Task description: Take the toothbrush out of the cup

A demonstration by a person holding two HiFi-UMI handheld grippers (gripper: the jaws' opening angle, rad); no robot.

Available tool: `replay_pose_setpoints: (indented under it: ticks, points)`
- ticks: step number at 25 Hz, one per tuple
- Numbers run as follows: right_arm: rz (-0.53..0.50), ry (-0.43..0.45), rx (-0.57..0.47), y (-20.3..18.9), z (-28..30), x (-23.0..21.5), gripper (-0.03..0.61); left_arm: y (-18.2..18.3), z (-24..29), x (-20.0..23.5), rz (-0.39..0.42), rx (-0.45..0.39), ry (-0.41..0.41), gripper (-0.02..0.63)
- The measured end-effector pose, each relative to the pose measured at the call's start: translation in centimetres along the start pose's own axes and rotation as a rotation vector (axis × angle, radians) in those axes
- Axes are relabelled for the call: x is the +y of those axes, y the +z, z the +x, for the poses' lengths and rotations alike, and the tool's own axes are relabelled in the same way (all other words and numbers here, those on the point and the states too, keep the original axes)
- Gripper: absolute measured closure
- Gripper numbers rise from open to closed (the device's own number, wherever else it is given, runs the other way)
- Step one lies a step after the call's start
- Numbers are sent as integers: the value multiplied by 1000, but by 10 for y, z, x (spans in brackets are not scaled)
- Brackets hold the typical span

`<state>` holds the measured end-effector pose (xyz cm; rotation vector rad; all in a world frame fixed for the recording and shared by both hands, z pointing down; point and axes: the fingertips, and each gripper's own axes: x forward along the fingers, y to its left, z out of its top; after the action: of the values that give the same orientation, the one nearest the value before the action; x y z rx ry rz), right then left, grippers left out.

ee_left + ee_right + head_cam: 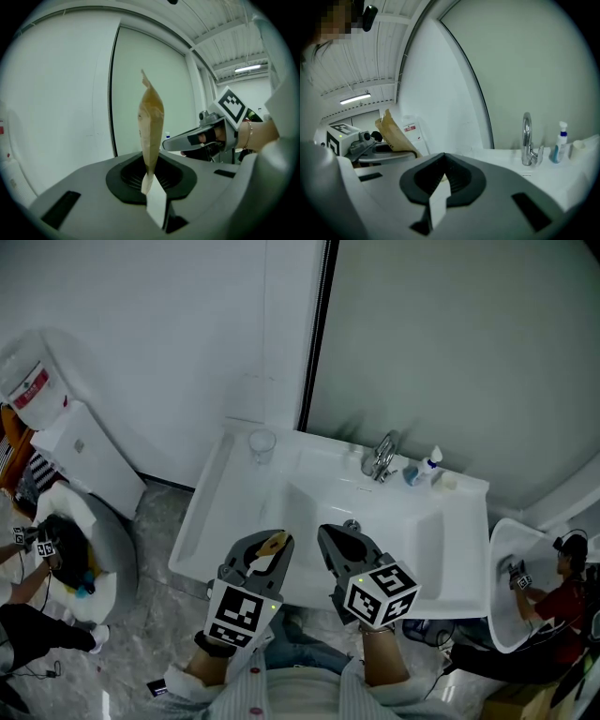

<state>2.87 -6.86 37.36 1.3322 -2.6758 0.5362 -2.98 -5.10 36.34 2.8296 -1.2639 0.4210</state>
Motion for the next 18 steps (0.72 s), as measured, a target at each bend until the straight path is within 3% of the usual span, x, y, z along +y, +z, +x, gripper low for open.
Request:
replay_pose_setpoints:
  ticks: [18]
  points:
    - [-25, -1, -23, 6, -17, -12, 568, 3, 10, -23, -11, -5, -33, 565]
